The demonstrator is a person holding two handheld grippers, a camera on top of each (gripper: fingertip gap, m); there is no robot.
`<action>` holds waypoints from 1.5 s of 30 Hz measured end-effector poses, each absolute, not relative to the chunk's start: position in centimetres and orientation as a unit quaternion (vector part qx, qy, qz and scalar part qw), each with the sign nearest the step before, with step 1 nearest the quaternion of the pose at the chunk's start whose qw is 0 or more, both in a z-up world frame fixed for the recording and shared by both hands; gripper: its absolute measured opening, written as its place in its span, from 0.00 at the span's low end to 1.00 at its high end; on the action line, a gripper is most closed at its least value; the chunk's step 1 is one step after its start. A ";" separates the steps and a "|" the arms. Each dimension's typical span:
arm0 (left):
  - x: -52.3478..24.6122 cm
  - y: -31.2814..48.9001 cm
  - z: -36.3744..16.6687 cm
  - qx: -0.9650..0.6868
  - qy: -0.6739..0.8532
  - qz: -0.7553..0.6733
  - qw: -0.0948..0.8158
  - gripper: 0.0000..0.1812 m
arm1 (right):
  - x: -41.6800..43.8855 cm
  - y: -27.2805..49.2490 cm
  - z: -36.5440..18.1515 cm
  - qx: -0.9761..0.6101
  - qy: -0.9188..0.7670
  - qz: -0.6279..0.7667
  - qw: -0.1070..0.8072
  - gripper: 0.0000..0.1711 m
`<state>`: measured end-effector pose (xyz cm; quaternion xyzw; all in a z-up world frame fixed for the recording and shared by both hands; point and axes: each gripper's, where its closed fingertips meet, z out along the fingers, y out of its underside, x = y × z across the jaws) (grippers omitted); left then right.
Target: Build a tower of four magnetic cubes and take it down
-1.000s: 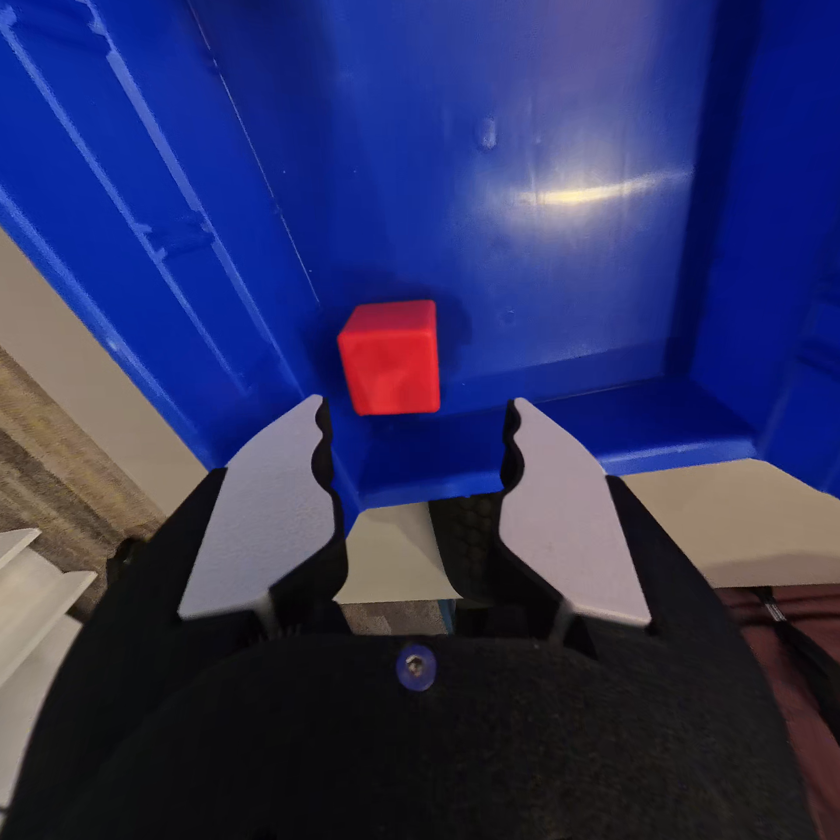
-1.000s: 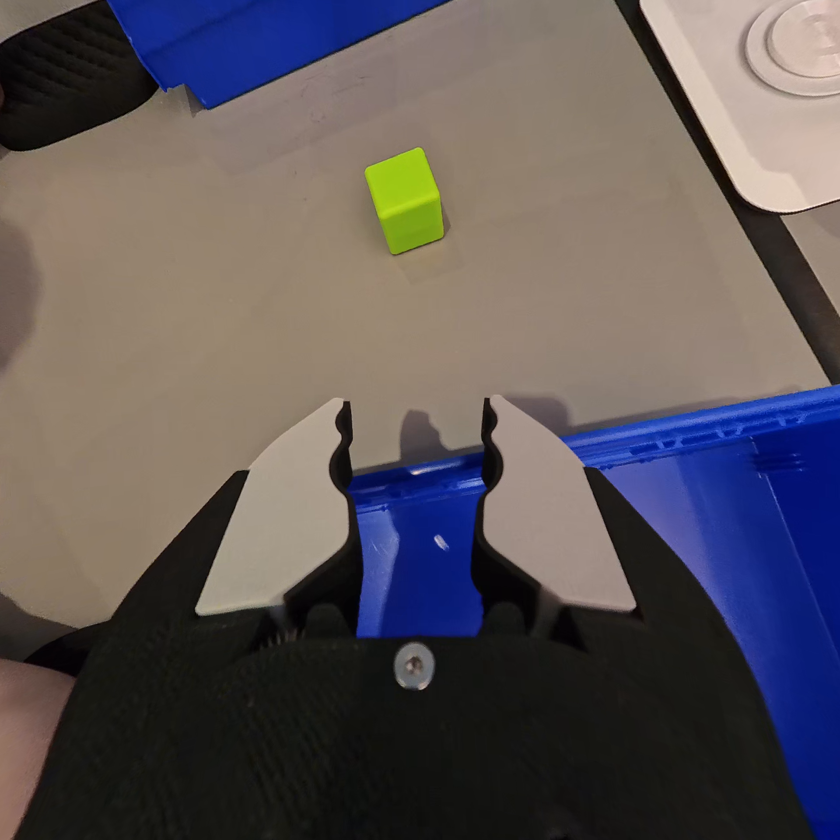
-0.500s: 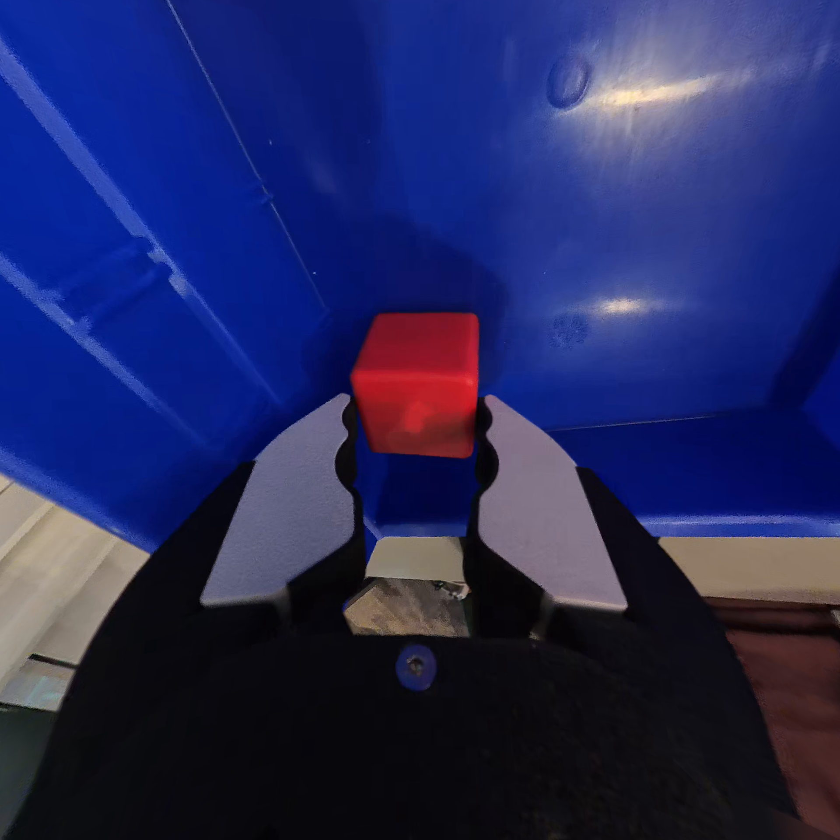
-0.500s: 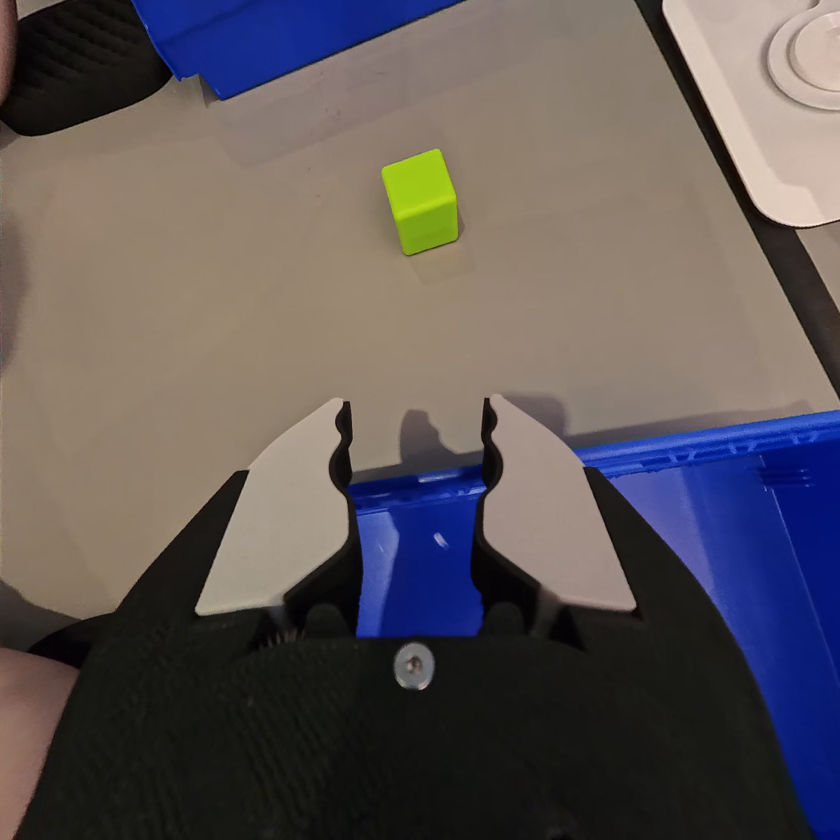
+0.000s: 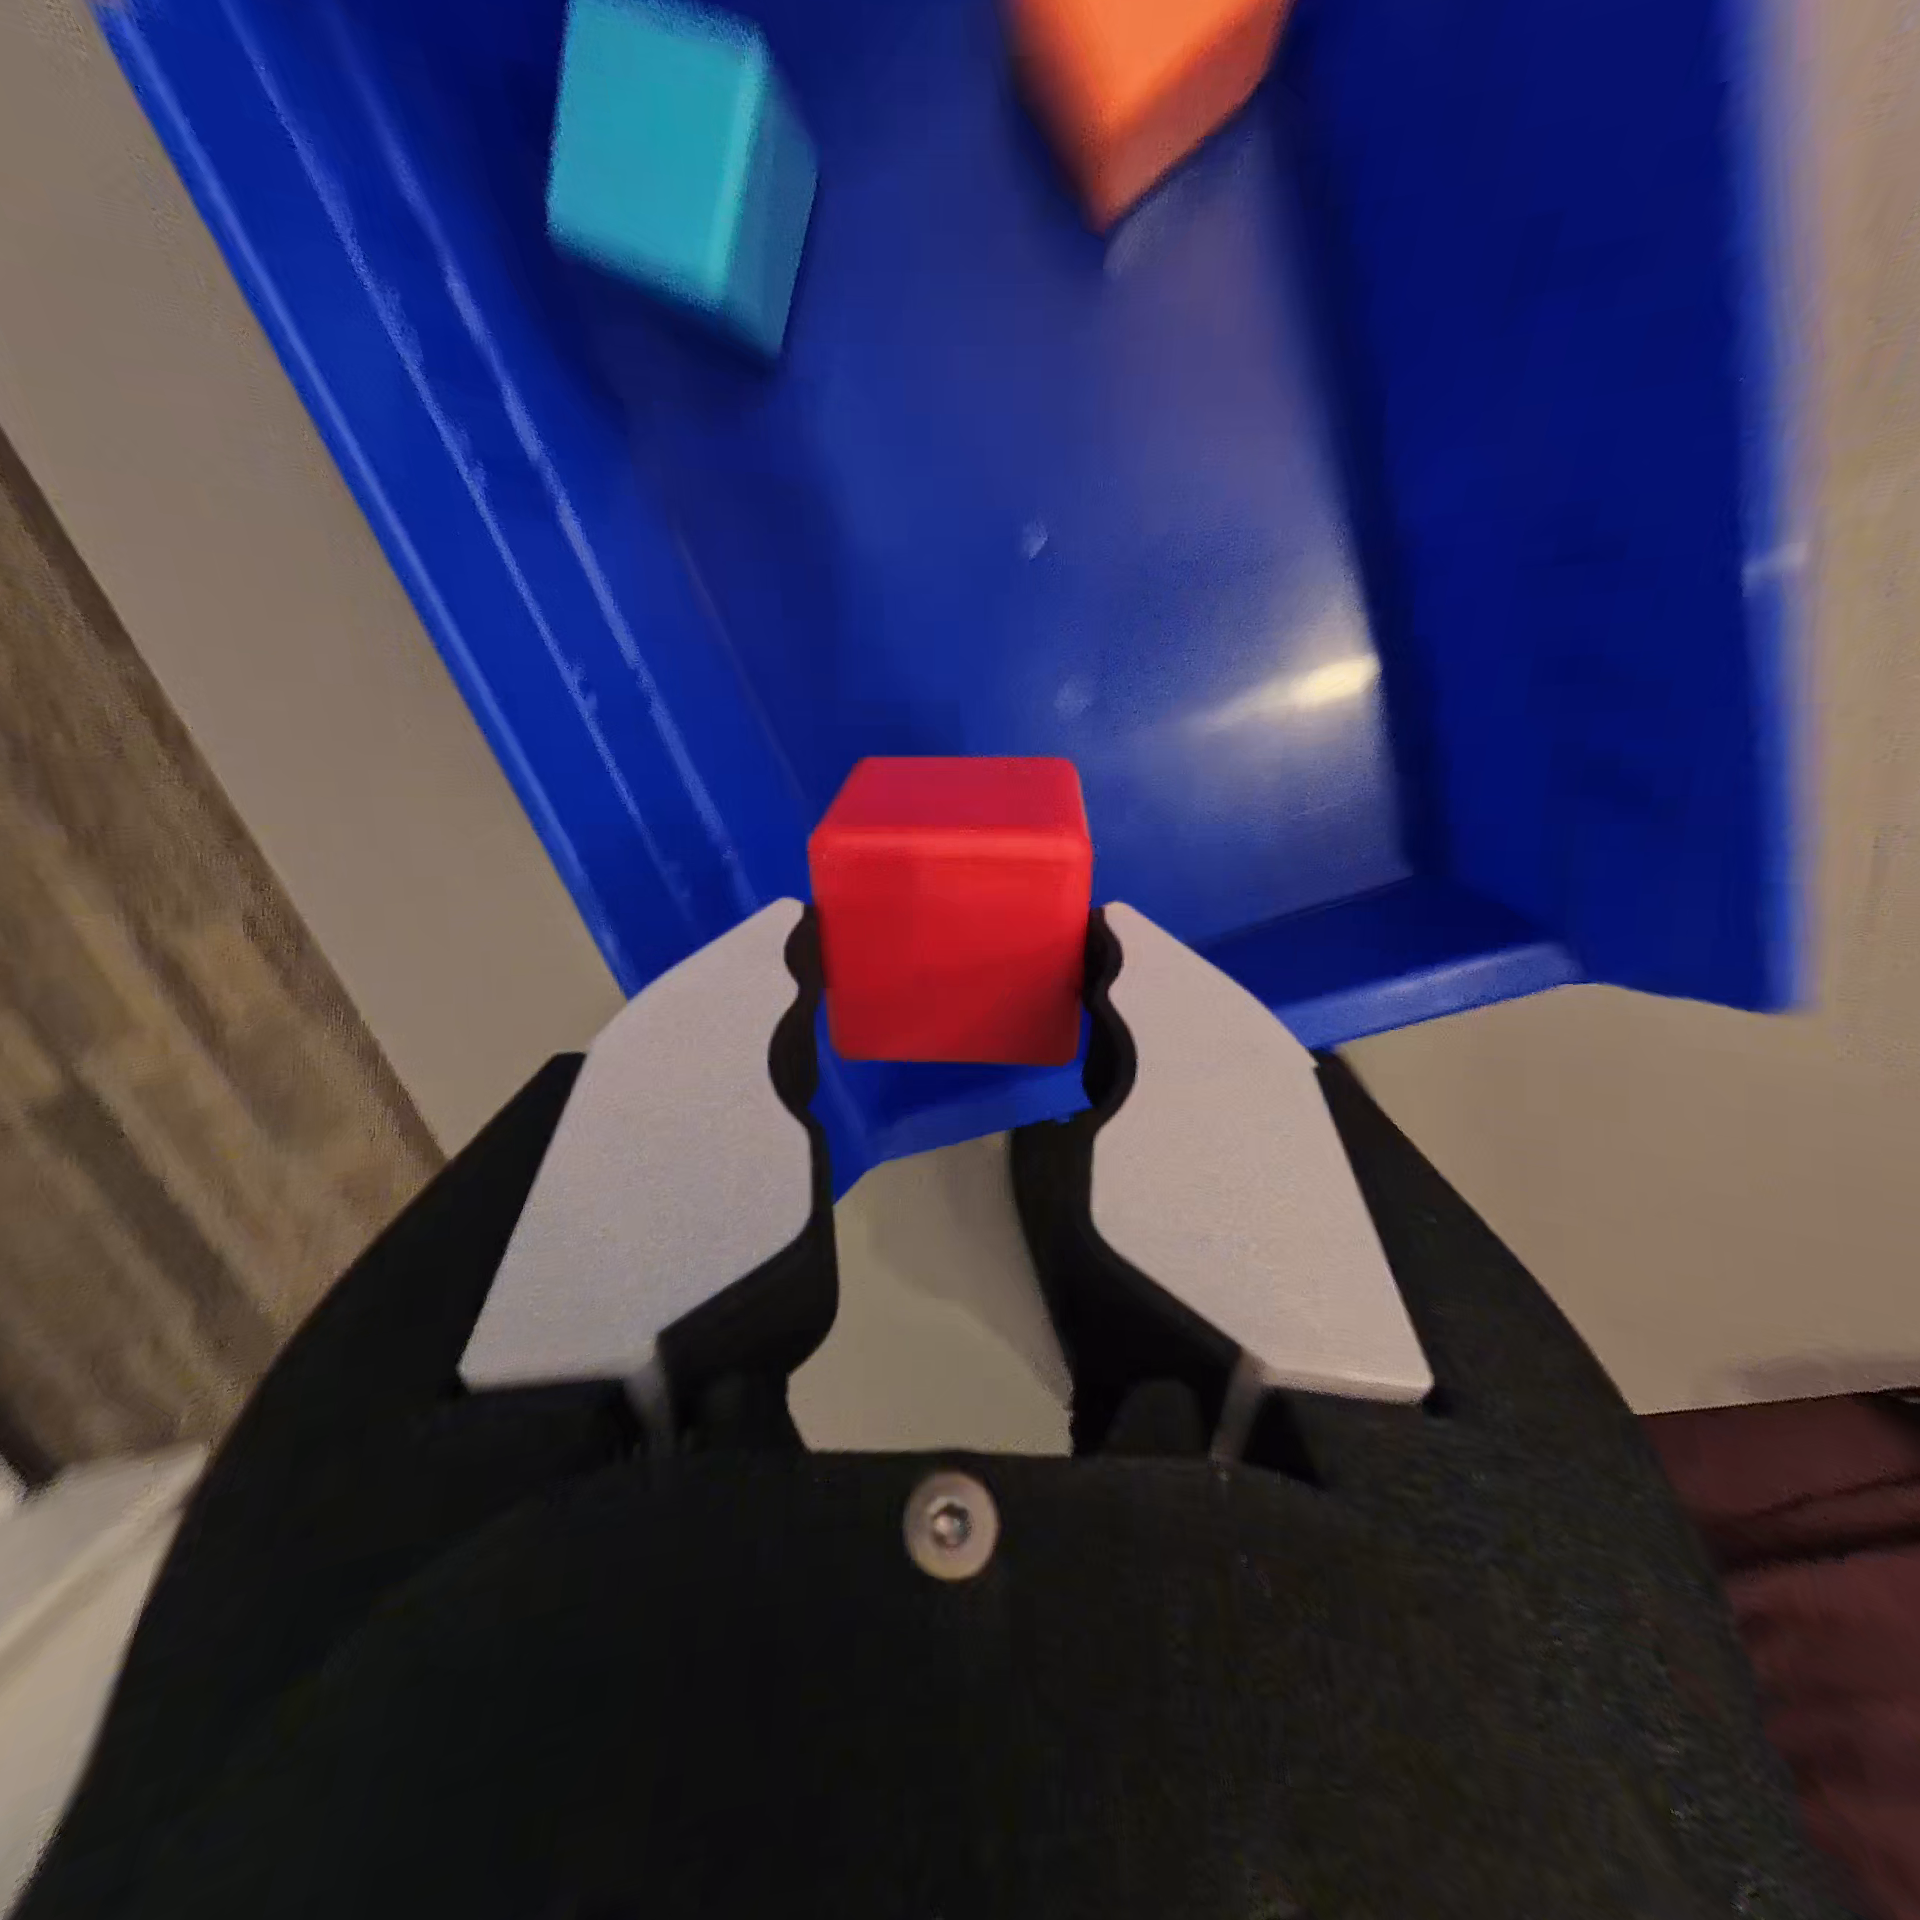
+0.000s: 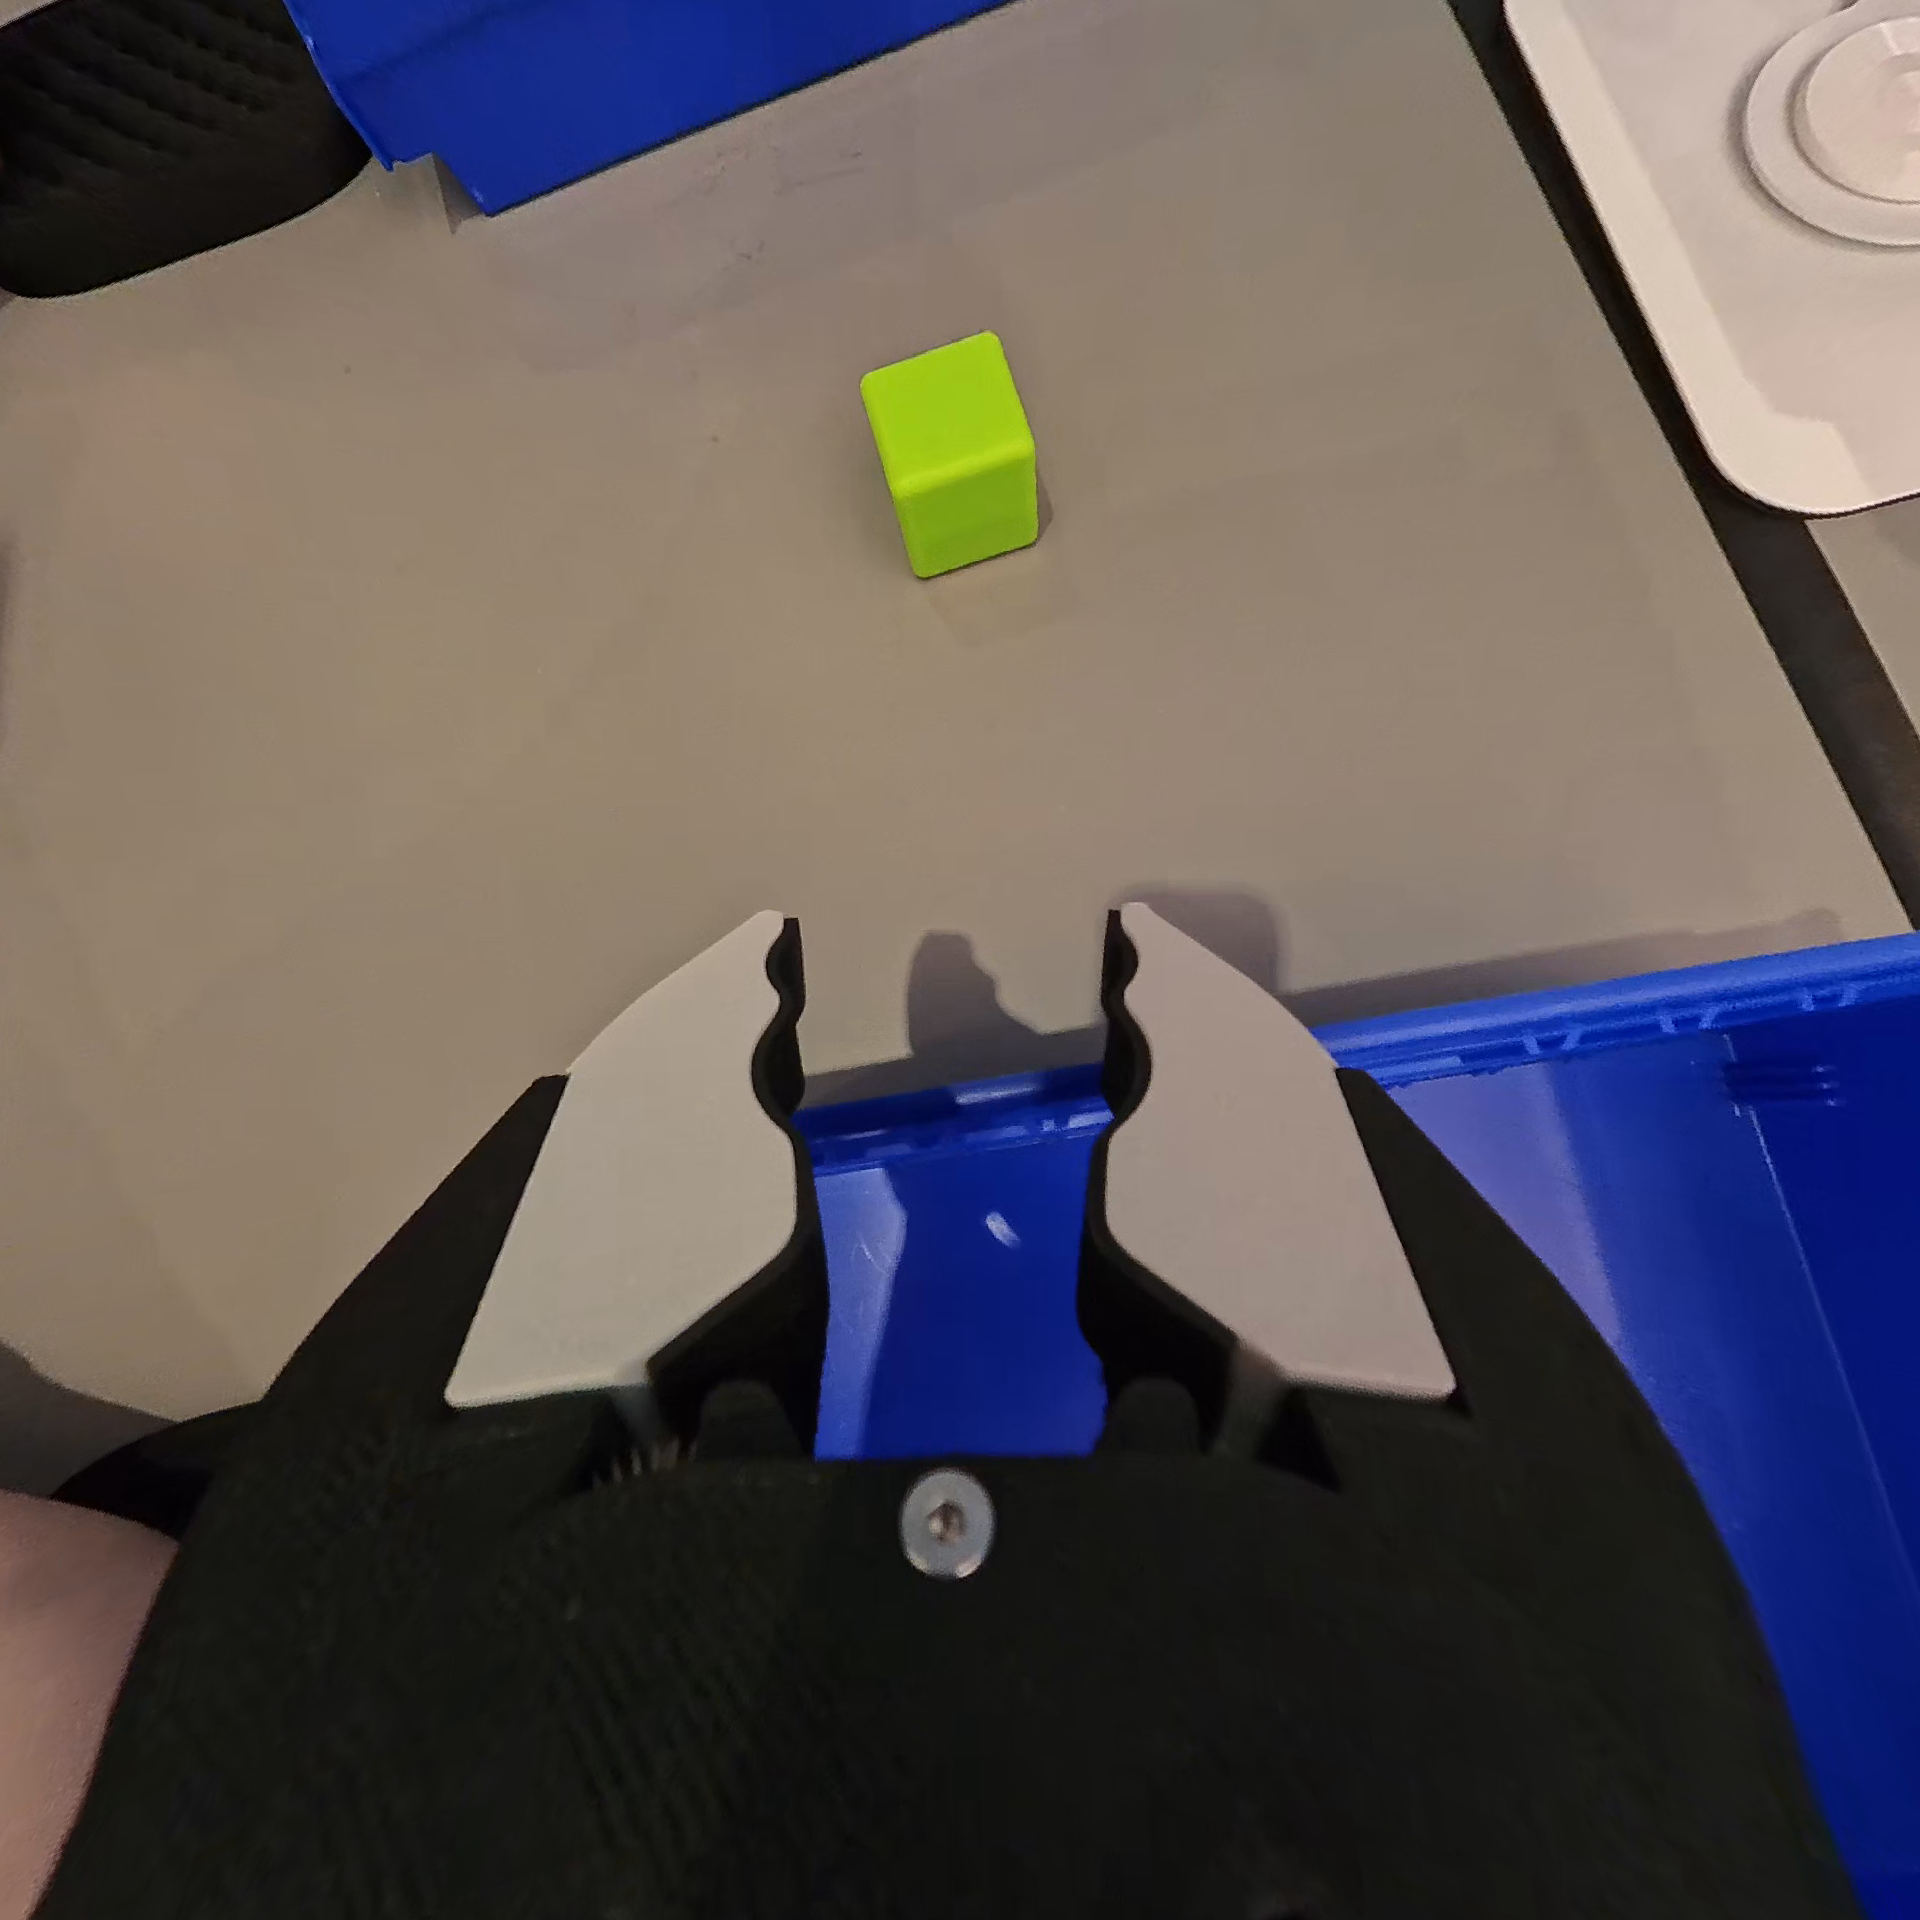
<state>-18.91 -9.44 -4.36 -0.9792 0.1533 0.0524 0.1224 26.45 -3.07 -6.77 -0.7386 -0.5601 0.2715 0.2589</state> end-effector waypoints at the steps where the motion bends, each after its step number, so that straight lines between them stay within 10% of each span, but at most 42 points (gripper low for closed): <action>1: -17.7 -9.0 -2.8 -0.971 0.169 0.039 0.166 0.27 | 26.4 -3.1 -6.8 -0.738 -0.561 0.271 0.259 0.33; 9: 0.7 -5.6 4.1 -0.810 0.413 -0.089 0.407 0.26 | 26.1 -3.3 -7.0 -0.738 -0.568 0.264 0.252 0.33; 23: 12.1 -0.5 -7.9 -0.727 0.643 0.006 0.241 0.26 | 26.6 -3.9 -5.6 -0.724 -0.567 0.287 0.268 0.33; 45: 12.7 -0.6 -6.7 -0.699 0.644 -0.138 0.281 0.31 | 26.6 -4.4 -6.5 -0.724 -0.575 0.294 0.242 0.33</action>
